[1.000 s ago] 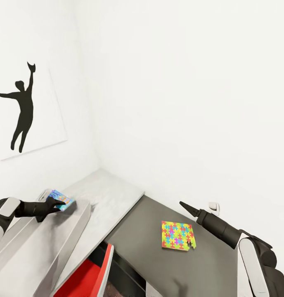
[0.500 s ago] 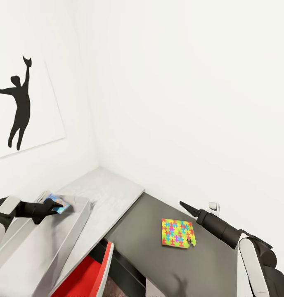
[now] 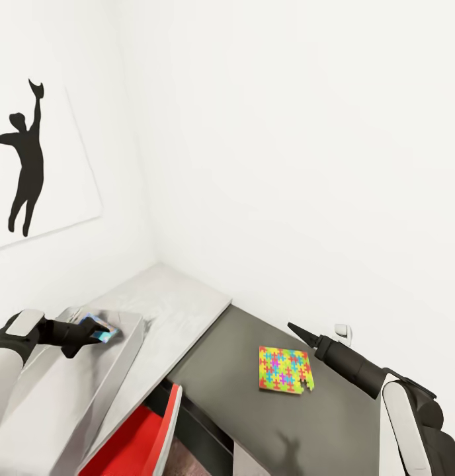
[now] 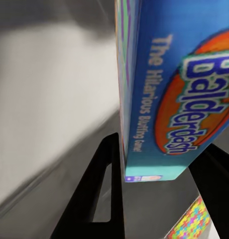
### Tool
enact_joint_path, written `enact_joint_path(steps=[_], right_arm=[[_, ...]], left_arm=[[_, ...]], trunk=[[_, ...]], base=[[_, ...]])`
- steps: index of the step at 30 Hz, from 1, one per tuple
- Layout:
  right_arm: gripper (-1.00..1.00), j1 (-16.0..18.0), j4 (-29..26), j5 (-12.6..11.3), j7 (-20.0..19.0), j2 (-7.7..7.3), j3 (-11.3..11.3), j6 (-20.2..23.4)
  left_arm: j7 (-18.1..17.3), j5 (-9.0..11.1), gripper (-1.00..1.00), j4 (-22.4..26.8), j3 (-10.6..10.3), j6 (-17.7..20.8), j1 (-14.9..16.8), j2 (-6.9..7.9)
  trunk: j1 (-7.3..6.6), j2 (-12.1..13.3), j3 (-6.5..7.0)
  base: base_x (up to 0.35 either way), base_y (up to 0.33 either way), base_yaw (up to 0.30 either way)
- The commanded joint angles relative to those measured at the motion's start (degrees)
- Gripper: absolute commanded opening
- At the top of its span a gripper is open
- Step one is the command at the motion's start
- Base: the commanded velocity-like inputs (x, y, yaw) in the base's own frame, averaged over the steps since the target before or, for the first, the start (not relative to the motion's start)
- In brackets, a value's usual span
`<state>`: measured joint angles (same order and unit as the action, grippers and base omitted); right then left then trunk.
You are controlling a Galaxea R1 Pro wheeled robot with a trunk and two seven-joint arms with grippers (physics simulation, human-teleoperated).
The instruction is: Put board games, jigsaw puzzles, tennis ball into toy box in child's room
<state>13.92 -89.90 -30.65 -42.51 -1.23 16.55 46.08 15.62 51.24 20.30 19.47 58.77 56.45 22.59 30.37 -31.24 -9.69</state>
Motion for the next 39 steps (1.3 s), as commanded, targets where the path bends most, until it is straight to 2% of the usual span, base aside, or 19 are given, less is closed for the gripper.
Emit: enact_joint_path(steps=[1, 9, 16, 23, 39], right_arm=[[1.0, 0.0, 0.0, -0.1, -0.1, 0.0, 0.1, 0.3], [1.0, 0.1, 0.0, -0.1, -0.1, 0.0, 0.1, 0.3], [1.0, 0.1, 0.0, -0.1, -0.1, 0.0, 0.1, 0.3], [1.0, 0.1, 0.0, -0.1, -0.1, 0.0, 0.1, 0.4], [1.0, 0.0, 0.0, -0.1, -0.2, 0.0, 0.1, 0.1]], left_arm=[[0.8, 0.6, -1.0, 0.0, 0.4, 0.2, 0.1, -0.12], [1.2, 1.4, -1.0, 0.0, 0.7, 0.2, 0.1, -0.08], [1.3, 1.4, -1.0, -1.1, 3.2, 0.3, 0.1, 0.14], [1.3, 1.4, -1.0, -2.3, 3.5, 0.3, 0.1, 0.27], [1.2, 1.4, -1.0, -2.4, 3.6, 0.4, 0.1, 0.39]], trunk=[[0.02, -0.1, -0.2], [0.02, -0.1, -0.95], [0.02, -0.1, -1.61], [0.02, -0.1, -2.12], [0.02, -0.1, -2.18]], base=[[0.0, 0.0, 0.0], [0.0, 0.0, 0.0], [0.0, 0.0, 0.0], [0.0, 0.0, 0.0], [0.0, 0.0, 0.0]])
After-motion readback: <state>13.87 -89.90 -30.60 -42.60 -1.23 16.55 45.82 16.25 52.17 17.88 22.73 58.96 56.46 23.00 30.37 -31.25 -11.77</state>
